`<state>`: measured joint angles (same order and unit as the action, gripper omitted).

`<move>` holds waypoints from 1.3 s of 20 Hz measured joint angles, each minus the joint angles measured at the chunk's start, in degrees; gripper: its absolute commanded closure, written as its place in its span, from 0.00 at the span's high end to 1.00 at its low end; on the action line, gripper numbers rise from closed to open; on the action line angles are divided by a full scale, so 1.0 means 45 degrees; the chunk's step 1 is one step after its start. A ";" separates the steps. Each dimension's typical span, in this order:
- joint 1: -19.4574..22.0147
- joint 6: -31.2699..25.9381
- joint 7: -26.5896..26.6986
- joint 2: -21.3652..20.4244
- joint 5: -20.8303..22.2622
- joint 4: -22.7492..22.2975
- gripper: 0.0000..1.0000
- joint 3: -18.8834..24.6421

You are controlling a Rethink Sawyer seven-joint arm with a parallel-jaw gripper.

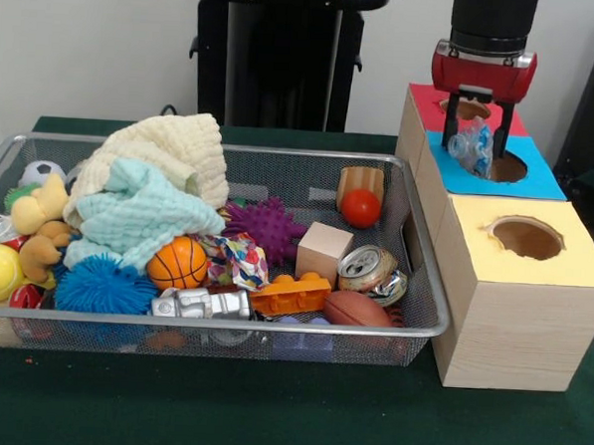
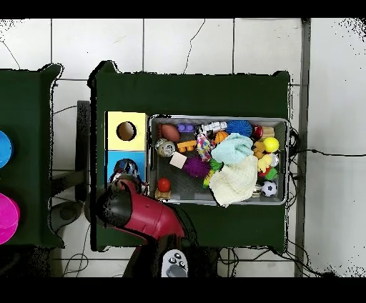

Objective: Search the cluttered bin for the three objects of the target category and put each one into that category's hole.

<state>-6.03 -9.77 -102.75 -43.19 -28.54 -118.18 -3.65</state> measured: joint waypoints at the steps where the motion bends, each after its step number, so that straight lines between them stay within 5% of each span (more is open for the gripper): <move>1: -0.0005 0.0000 0.0000 -0.0001 0.0000 0.0000 1.00 -0.0017; 26: -0.0267 -0.2465 0.0000 -0.1863 0.0000 -0.0055 1.00 -0.0353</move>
<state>-7.23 -20.86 -102.75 -51.57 -28.54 -118.42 -5.24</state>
